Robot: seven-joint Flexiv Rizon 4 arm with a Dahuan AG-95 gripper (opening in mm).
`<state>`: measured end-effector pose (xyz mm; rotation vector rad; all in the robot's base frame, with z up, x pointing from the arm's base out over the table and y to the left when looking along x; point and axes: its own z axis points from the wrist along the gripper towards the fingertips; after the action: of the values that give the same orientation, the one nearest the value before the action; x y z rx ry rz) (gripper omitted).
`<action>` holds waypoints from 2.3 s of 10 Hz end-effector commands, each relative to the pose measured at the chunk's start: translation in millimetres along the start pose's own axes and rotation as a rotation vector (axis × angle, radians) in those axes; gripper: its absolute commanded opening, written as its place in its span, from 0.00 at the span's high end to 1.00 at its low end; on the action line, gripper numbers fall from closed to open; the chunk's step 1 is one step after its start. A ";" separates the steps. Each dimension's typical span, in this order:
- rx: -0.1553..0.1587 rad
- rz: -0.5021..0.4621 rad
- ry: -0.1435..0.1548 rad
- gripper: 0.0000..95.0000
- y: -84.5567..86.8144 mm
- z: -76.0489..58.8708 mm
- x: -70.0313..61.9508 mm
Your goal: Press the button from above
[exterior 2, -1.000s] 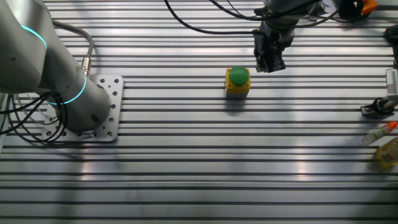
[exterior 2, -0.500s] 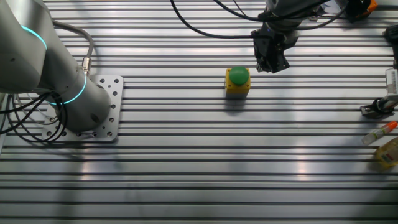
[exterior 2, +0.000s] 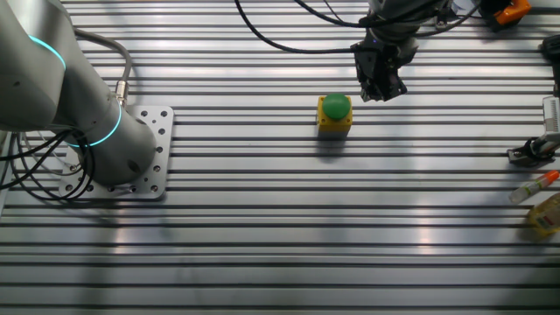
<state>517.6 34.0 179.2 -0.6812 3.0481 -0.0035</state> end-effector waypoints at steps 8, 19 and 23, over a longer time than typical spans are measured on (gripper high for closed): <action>-0.015 -0.010 0.009 1.00 0.1 0.5 -2.7; -0.025 0.045 0.006 1.00 42.5 5.3 -8.7; -0.022 0.057 0.002 1.00 55.6 13.2 -7.7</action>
<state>502.4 90.3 163.5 -0.5963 3.0730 0.0342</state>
